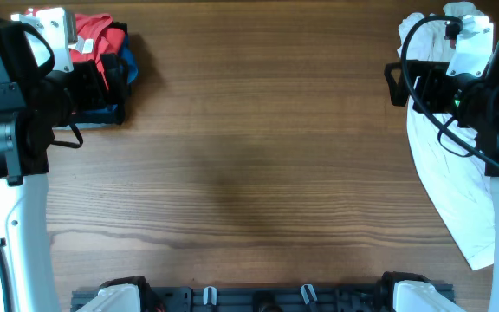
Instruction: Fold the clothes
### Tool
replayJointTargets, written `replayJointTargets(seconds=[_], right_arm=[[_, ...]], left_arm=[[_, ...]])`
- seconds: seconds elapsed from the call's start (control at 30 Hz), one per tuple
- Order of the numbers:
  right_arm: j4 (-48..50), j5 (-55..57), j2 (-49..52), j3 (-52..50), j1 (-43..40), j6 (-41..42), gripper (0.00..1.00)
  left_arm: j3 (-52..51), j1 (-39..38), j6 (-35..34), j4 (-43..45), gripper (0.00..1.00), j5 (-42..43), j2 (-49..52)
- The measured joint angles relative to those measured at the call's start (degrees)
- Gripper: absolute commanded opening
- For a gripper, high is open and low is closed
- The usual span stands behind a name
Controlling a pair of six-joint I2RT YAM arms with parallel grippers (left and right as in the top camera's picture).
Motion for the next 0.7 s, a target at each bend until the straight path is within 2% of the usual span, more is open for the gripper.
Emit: replayJointTargets(seconds=[0.53,0.63,0.7], right_arm=[[-0.02,0.00,0.00,0.00,0.00,0.00,1.00],[-0.02,0.00,0.00,0.00,0.00,0.00,0.99],[-0.04,0.00,0.00,0.00,0.00,0.00,0.99]], left_arm=[[-0.13,-0.02,0.02,0.52,1.00,0.00,-1.95],[-2.51,-0.02,0.11,6.23,1.00,0.00,-6.25],[-8.63,0.00,0.28,14.49,1.00,0.00,-12.87]])
